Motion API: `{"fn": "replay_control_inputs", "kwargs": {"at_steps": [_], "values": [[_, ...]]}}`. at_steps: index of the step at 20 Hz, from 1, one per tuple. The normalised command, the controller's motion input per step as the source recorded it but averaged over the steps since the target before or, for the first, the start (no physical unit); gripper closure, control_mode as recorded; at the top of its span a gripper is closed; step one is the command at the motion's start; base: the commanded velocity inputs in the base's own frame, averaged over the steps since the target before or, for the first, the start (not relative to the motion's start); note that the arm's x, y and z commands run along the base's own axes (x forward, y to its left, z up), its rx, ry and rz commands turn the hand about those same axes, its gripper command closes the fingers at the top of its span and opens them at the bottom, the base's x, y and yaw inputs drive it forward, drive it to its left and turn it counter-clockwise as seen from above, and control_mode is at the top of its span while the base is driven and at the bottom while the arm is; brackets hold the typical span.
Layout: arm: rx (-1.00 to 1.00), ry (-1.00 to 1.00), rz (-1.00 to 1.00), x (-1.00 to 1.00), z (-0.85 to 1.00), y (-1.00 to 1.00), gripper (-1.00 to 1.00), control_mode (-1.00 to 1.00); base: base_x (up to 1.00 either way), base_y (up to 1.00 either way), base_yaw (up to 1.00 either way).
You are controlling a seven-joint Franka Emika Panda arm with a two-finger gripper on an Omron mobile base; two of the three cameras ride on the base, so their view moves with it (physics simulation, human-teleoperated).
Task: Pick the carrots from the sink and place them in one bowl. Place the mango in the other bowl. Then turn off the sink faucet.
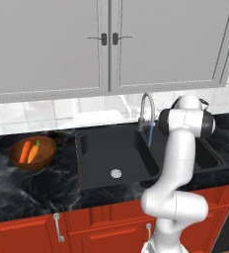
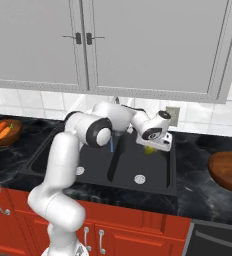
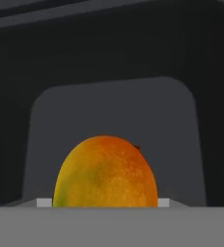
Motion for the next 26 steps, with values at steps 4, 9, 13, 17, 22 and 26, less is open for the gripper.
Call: {"fn": "replay_control_inputs", "kwargs": {"at_steps": [4, 9, 13, 17, 22, 26], "values": [[0.00, 0.01, 0.00, -0.63, 0.83, 0.00, 1.00, -1.00, 0.00, 0.00, 0.00], [-0.02, 0.08, -0.01, -0.61, 0.70, 0.00, 1.00, -1.00, 0.00, 0.00, 0.00], [-0.02, 0.11, -0.05, -0.50, 0.75, 0.00, 1.00, -1.00, 0.00, 0.00, 0.00], [-0.04, 0.09, -0.08, -0.32, 0.64, -0.02, 1.00, -1.00, 0.00, 0.00, 0.00], [-0.05, 0.01, -0.11, -0.18, 0.20, -0.32, 1.00, -1.00, 0.00, 0.00, 0.00], [-0.03, 0.04, -0.17, -0.11, 0.06, -0.45, 1.00, -1.00, 0.00, 0.00, 0.00]]}}
